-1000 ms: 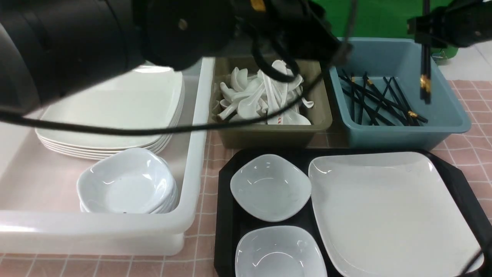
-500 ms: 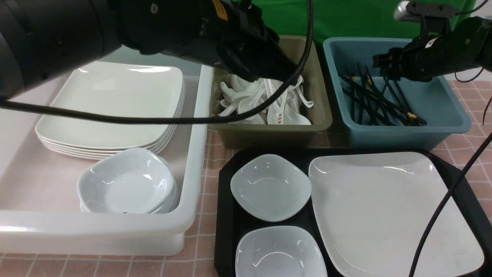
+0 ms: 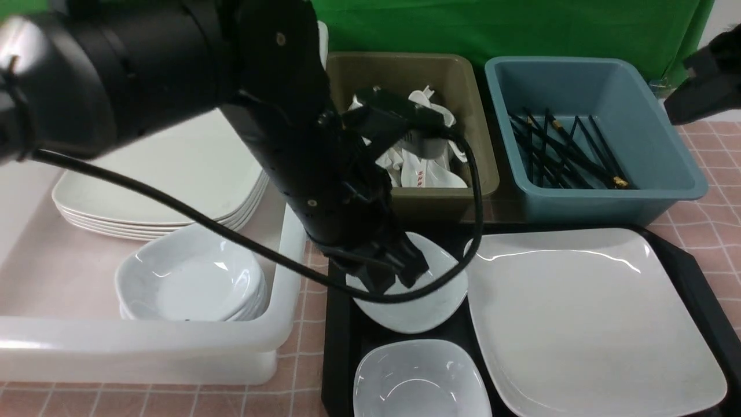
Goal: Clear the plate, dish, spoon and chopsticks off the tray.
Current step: Use the left arm to grab a small plate from the dinner plate
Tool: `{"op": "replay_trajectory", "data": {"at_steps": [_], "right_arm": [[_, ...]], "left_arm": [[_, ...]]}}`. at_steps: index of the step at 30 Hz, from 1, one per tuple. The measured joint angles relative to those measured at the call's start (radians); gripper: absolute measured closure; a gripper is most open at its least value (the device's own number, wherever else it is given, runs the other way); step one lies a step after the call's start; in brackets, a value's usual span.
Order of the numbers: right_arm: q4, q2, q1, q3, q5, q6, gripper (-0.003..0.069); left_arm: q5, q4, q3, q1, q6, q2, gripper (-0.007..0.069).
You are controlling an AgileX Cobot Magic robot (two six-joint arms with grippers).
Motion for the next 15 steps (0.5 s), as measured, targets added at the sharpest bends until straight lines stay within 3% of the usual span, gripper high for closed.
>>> {"op": "replay_trajectory", "data": {"at_steps": [7,15], "right_arm": [[0.213,-0.296,0.001,0.337,-0.005,-0.150,0.0629],[0.276,-0.550,0.001,0.628,-0.116,-0.234,0.0629]], "left_arm": [[-0.046,0.044,0.000,-0.073,0.070,0.114,0.0558],[-0.075,0.163,0.000,-0.095,0.040,0.263,0.0284]]}}
